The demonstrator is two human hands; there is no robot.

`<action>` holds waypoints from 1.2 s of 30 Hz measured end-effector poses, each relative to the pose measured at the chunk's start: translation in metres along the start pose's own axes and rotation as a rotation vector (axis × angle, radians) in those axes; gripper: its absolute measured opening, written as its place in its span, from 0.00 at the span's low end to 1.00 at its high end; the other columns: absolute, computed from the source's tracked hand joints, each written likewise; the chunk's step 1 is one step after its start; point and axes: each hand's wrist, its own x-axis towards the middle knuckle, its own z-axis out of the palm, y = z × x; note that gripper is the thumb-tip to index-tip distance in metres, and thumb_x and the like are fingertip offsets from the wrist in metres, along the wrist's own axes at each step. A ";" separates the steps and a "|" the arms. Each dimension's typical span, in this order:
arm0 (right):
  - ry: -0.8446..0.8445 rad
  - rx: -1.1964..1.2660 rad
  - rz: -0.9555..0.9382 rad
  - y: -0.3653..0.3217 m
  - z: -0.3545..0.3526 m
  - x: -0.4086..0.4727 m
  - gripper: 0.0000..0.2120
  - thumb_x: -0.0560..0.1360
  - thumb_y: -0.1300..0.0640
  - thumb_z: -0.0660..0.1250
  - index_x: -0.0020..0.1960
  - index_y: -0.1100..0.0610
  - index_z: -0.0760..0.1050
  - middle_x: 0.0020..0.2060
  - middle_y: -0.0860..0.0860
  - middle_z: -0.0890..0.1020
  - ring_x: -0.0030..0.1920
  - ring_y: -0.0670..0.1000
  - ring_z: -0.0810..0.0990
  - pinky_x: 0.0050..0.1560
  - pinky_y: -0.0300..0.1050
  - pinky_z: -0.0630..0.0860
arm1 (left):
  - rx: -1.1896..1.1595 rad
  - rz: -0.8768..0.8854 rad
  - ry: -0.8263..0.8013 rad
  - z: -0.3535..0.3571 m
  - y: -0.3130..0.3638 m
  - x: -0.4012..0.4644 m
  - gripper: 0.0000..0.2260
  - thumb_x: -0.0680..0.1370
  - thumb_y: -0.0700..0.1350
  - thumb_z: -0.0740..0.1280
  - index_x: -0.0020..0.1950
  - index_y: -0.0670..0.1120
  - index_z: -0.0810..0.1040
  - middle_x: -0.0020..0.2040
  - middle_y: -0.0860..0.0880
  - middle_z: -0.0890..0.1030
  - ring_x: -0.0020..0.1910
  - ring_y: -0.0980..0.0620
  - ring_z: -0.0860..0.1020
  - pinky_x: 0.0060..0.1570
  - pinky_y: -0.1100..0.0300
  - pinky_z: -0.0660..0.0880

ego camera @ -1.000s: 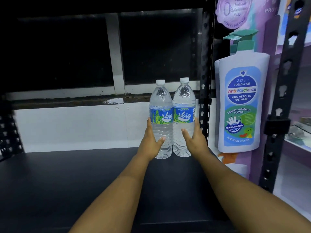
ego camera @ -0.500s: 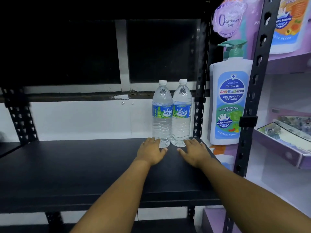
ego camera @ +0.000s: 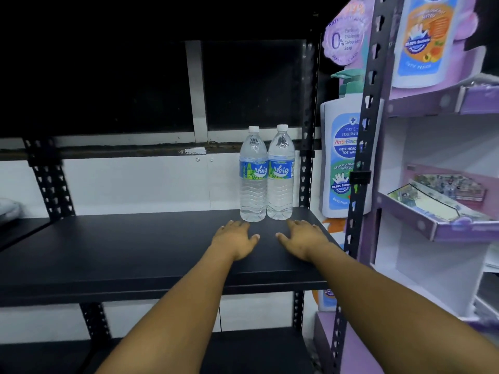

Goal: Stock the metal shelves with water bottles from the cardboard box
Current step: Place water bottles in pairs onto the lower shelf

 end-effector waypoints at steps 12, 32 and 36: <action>0.046 -0.016 -0.068 -0.007 -0.007 -0.117 0.27 0.79 0.38 0.51 0.68 0.57 0.66 0.65 0.58 0.73 0.66 0.58 0.70 0.66 0.55 0.65 | -0.054 -0.022 0.074 -0.003 0.036 -0.115 0.28 0.82 0.59 0.54 0.78 0.46 0.60 0.76 0.44 0.64 0.75 0.45 0.61 0.72 0.47 0.62; -0.047 0.044 -0.061 -0.014 0.083 -0.298 0.31 0.79 0.38 0.52 0.76 0.55 0.58 0.71 0.57 0.68 0.70 0.59 0.67 0.68 0.56 0.65 | -0.089 -0.058 0.036 0.077 0.056 -0.300 0.27 0.82 0.58 0.54 0.78 0.47 0.59 0.77 0.44 0.62 0.76 0.44 0.61 0.72 0.49 0.61; -0.078 0.079 -0.055 -0.017 0.109 -0.318 0.31 0.79 0.38 0.52 0.75 0.55 0.59 0.70 0.57 0.69 0.68 0.59 0.69 0.65 0.54 0.67 | -0.133 -0.055 0.015 0.101 0.052 -0.329 0.27 0.82 0.57 0.54 0.78 0.48 0.59 0.77 0.46 0.62 0.76 0.45 0.60 0.72 0.49 0.61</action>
